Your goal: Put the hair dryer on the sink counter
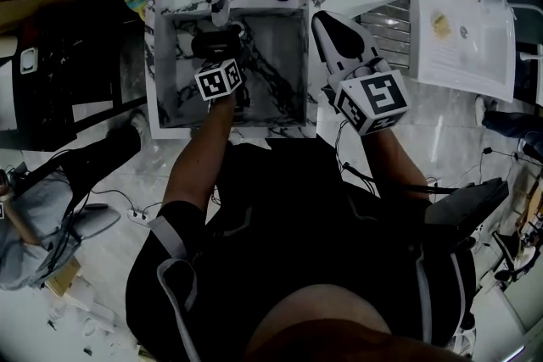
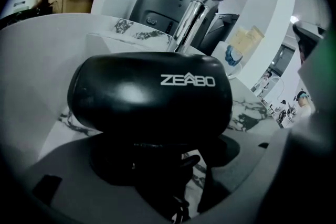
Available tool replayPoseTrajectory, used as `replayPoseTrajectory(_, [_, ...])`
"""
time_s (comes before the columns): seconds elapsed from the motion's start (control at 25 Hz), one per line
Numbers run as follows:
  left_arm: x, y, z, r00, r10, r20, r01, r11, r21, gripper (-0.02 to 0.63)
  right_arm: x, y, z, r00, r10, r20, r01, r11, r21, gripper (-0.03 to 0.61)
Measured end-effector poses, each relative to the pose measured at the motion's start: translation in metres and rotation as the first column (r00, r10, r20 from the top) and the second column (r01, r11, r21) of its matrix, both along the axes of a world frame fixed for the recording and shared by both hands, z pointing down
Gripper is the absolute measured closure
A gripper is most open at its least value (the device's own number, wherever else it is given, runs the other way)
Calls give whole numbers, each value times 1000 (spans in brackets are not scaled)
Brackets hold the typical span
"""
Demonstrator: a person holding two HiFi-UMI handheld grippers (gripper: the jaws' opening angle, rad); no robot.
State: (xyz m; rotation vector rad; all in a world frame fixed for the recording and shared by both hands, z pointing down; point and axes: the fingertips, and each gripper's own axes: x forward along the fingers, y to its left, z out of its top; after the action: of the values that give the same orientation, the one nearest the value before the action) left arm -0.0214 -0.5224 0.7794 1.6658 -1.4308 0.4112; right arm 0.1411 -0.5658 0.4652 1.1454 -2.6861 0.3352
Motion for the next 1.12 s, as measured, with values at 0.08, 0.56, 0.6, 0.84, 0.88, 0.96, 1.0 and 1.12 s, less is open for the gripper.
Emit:
replayPoseTrajectory(0.08, [1, 0, 8, 1000, 5, 4, -5, 1000, -19, 262, -1, 0, 2, 1000, -5, 0, 5, 1000, -4, 549])
replayPoseTrajectory(0.56, [9, -7, 22, 995, 78, 62, -74, 995, -72, 262, 3, 4, 11, 1000, -9, -7, 9, 1000, -21, 549])
replayPoseTrajectory(0.6, [9, -7, 23, 995, 81, 63, -76, 994, -75, 262, 3, 4, 11, 1000, -10, -9, 10, 1000, -21, 549])
replayPoseTrajectory(0.84, [11, -11, 31, 994, 85, 72, -78, 993, -93, 262, 9, 6, 13, 1000, -1, -14, 0, 1000, -26, 549])
replayPoseTrajectory(0.88, [13, -12, 31, 993, 92, 75, -85, 992, -94, 262, 10, 7, 15, 1000, 1, -19, -2, 999, -33, 549])
replayPoseTrajectory(0.96, [16, -13, 29, 991, 102, 84, -94, 991, -100, 262, 11, 9, 19, 999, 3, -33, -5, 999, -46, 549])
replayPoseTrajectory(1.0, [16, -13, 31, 990, 107, 89, -98, 989, -107, 262, 10, 10, 20, 999, 3, -36, -4, 999, -48, 549])
replayPoseTrajectory(1.12, [16, -13, 41, 986, 130, 104, -116, 985, -126, 265, 7, 11, 19, 1000, 1, -28, -2, 999, -35, 549])
